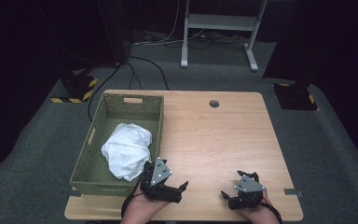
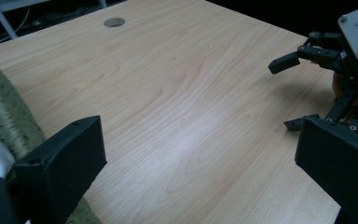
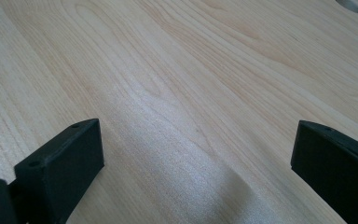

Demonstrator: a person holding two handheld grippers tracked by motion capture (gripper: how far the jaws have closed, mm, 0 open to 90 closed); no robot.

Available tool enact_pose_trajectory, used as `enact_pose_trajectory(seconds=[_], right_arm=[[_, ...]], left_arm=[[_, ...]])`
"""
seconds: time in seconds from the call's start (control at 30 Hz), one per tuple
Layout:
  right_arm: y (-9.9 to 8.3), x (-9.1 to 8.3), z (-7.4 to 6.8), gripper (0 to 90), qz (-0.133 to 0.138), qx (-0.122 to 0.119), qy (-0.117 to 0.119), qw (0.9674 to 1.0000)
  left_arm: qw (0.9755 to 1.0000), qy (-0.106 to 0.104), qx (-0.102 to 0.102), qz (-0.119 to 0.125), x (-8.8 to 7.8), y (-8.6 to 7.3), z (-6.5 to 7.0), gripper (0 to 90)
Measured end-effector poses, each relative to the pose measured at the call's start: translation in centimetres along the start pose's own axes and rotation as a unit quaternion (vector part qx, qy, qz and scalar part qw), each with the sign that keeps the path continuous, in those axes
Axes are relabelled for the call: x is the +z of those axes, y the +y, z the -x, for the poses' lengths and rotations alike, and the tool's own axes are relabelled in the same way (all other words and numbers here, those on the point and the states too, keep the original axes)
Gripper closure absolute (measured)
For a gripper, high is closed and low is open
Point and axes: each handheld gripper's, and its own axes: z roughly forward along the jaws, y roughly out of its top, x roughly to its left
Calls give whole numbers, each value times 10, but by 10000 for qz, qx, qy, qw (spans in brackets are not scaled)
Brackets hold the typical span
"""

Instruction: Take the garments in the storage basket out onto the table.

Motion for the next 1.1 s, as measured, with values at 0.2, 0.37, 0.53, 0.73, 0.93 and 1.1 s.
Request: enact_pose_trajectory(seconds=[0.2, 0.37, 0.53, 0.73, 0.93, 1.1], right_arm=[[0, 0, 0, 20, -5, -6, 9, 10000], [0, 0, 0, 20, -1, -4, 19, 10000], [0, 0, 0, 20, 5, -4, 21, 10000], [0, 0, 0, 20, 7, -6, 19, 10000], [0, 0, 0, 20, 14, 2, 28, 10000], [0, 0, 0, 20, 7, -3, 24, 10000]], left_arm=[[9999, 129, -90, 60, -8, -2, -10, 19], [9994, 243, -197, 124, -14, -3, -19, 19], [9990, 358, -241, 138, -19, -2, -28, 19], [9981, 527, -260, 174, -27, 2, -40, 18], [9971, 726, -197, 145, -34, 8, -56, 18], [9962, 830, -206, 161, -36, 10, -66, 18]])
